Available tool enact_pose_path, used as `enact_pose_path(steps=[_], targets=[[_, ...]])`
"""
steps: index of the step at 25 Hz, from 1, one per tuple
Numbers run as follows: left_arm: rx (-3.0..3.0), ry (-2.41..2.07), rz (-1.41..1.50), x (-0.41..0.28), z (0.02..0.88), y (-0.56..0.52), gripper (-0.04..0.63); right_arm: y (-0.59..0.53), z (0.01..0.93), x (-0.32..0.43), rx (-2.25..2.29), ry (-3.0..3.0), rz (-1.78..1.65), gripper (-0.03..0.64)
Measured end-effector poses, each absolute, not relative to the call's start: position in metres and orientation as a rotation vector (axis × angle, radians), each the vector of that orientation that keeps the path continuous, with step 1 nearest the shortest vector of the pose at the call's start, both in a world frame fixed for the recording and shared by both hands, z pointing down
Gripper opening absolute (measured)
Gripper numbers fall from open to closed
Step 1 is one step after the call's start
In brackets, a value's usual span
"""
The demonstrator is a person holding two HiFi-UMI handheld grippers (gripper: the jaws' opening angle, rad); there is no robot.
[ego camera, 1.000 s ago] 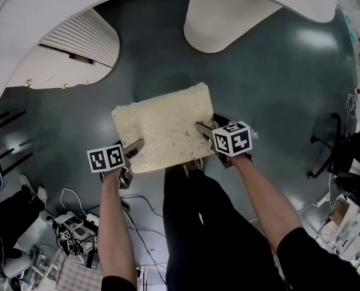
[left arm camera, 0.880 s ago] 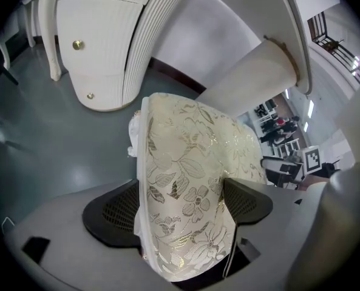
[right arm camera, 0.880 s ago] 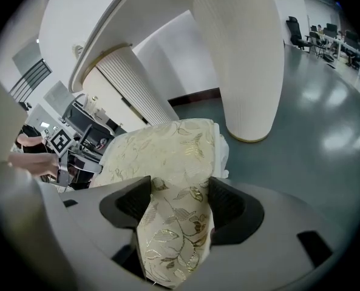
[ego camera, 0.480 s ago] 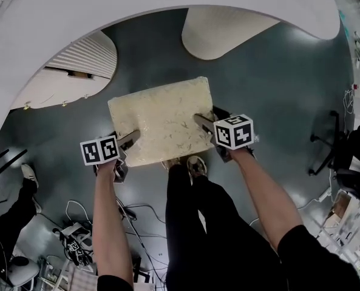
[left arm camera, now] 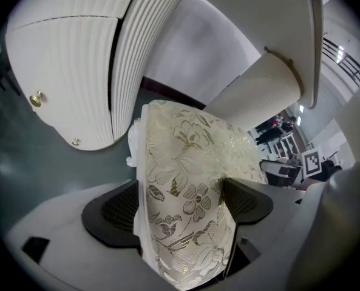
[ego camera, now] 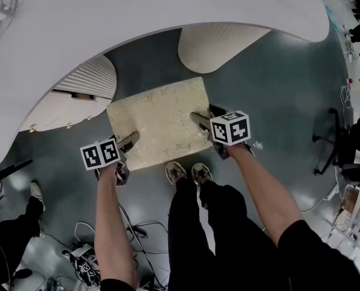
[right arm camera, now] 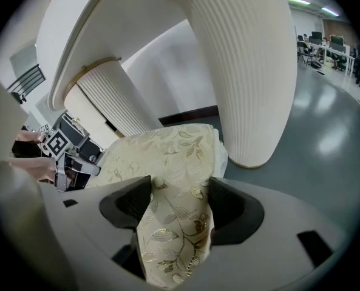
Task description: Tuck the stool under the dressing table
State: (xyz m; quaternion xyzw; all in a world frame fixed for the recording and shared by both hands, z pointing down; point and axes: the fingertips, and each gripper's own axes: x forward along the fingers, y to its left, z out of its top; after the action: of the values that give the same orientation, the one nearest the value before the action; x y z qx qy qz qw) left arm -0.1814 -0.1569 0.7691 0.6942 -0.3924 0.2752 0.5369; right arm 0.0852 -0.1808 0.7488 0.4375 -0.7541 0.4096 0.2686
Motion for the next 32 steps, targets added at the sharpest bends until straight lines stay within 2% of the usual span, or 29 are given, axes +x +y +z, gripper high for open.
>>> enact_pose_path(steps=[32], targets=[[1.796,-1.092,0.496,-0.193,0.757,-0.308,0.437,-0.333,0.737,0.076,1.341,-2.237,0.949,0.298]])
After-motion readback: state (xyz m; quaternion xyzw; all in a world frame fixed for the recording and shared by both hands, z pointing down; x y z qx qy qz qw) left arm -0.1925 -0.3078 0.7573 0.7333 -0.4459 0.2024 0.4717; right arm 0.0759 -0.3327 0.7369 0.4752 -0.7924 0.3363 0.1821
